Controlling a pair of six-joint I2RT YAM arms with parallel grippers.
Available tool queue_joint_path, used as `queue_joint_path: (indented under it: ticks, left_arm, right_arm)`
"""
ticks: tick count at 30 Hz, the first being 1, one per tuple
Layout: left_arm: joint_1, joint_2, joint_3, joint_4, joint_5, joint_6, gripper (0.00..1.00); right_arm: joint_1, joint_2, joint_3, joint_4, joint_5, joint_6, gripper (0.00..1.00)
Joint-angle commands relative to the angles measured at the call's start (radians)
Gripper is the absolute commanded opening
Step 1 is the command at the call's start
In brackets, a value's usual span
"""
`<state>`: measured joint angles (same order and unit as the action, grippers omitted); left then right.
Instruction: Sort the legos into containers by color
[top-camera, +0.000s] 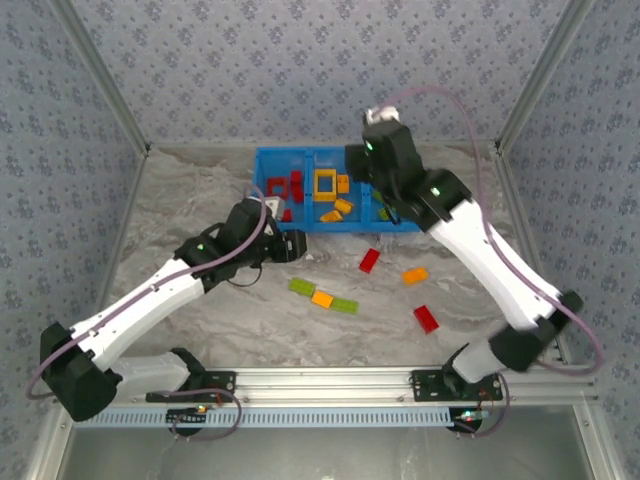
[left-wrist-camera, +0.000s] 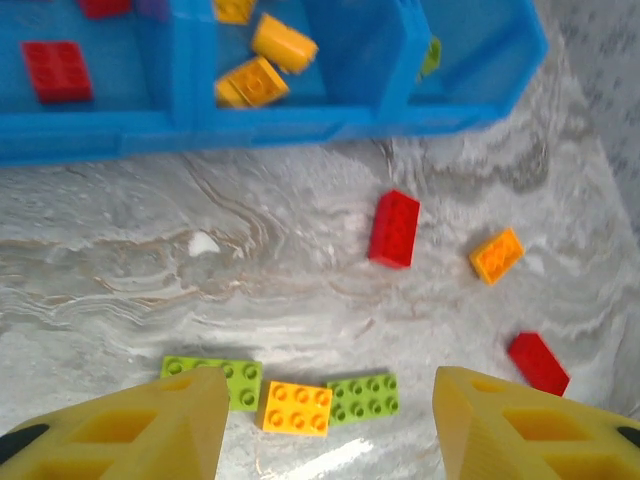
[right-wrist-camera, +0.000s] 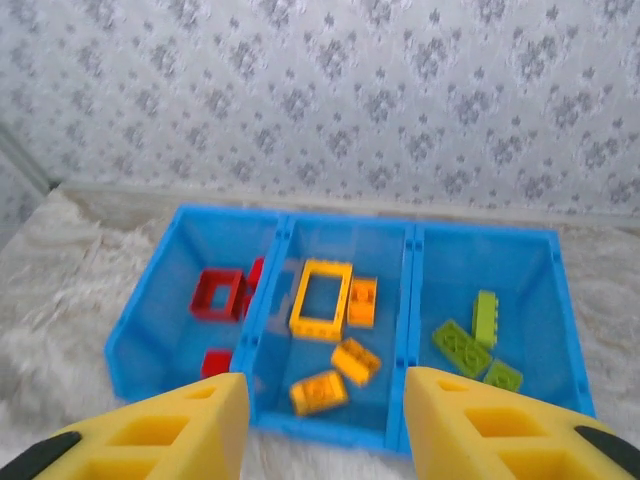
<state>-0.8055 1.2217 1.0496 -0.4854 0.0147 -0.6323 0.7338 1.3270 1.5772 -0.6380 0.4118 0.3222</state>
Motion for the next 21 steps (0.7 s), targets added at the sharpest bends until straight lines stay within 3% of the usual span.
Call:
queue_joint_path:
  ticks: [1, 7, 11, 16, 21]
  left_arm:
    - [-0.079, 0.114, 0.064, -0.02, -0.01, 0.08, 0.57]
    - [-0.176, 0.401, 0.218, 0.021, -0.061, 0.117, 0.63]
    - [-0.208, 0.605, 0.384, -0.026, -0.135, 0.104, 0.68]
    - [-0.211, 0.813, 0.575, -0.09, -0.16, 0.12, 0.71]
    - [-0.212, 0.943, 0.678, -0.117, -0.165, 0.125, 0.71]
  right_arm:
    - [0.045, -0.173, -0.238, 0.005, -0.095, 0.035, 0.48]
    - [0.185, -0.539, -0.55, -0.106, -0.192, 0.179, 0.53]
    - [0.283, -0.724, -0.667, -0.165, -0.173, 0.298, 0.55]
    - [0.358, -0.804, -0.7, -0.282, -0.09, 0.419, 0.57]
    - [0.386, -0.803, -0.678, -0.297, -0.054, 0.42, 0.58]
